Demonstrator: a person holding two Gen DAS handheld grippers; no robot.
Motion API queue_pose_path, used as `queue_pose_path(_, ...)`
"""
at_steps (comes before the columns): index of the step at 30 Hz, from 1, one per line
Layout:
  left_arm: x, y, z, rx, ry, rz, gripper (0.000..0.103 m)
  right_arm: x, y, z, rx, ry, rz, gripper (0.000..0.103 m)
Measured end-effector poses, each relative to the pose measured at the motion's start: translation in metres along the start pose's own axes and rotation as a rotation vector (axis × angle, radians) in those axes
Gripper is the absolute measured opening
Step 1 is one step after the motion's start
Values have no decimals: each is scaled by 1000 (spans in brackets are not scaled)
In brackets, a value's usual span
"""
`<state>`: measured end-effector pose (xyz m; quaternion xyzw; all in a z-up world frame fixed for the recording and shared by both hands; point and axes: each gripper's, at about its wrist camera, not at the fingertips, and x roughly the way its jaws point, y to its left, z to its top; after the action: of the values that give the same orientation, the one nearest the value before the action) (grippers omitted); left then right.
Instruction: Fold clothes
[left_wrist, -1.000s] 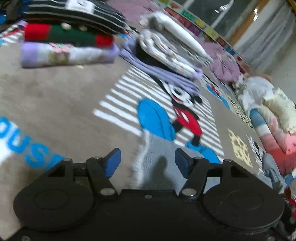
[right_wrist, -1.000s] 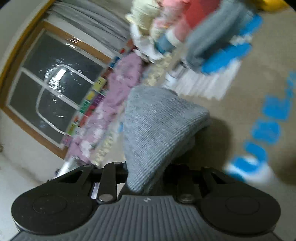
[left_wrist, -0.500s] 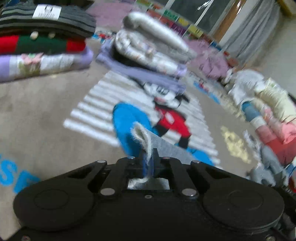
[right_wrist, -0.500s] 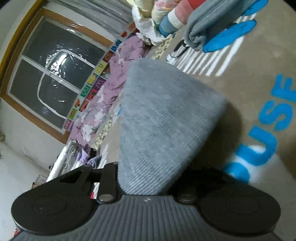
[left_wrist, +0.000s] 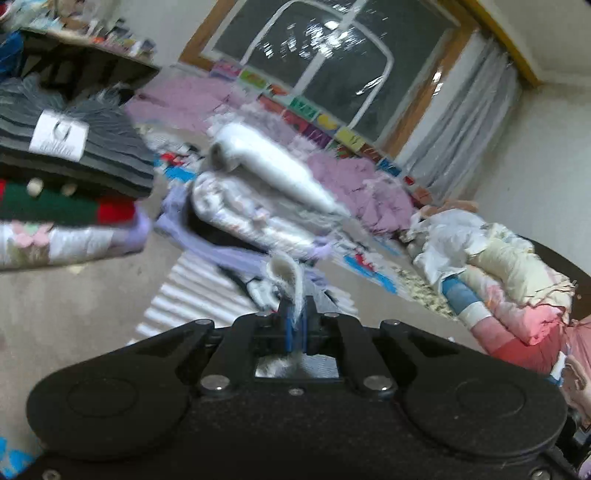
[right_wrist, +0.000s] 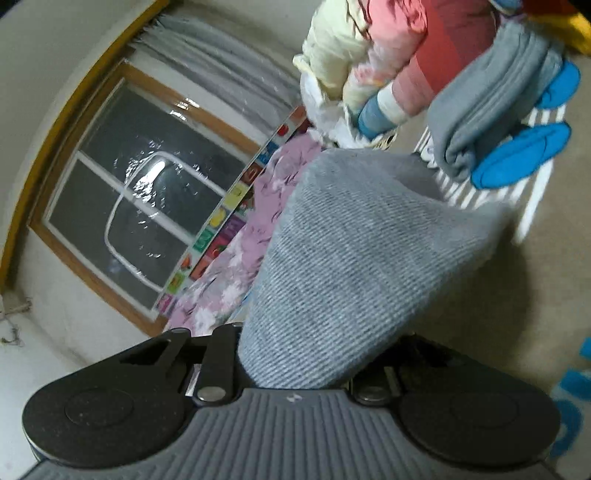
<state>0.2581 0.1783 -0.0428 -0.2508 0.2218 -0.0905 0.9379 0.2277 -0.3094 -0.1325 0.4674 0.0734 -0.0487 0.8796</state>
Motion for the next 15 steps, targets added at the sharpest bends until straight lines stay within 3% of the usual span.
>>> queue_pose_path(2, 10, 11, -6, -23, 60, 52, 2, 11, -7, -10, 14, 34, -61, 26)
queue_pose_path(4, 18, 22, -12, -45, 121, 104, 2, 21, -21, -24, 58, 121, -158, 35)
queue_pose_path(5, 21, 27, -15, -55, 148, 125, 2, 23, -26, -30, 75, 144, -189, 32)
queue_pose_path(6, 23, 30, -17, -58, 166, 137, 2, 21, -27, -32, 70, 145, -190, 35)
queue_pose_path(10, 22, 27, -21, -34, 195, 175, 2, 13, -20, -27, 27, 175, -150, 64)
queue_pose_path(13, 22, 27, -25, -13, 203, 243, 5, 2, -16, -23, 12, 198, -130, 76)
queue_pose_path(15, 19, 28, -26, 7, 193, 317, 21, -10, -19, -20, 11, 207, -130, 77)
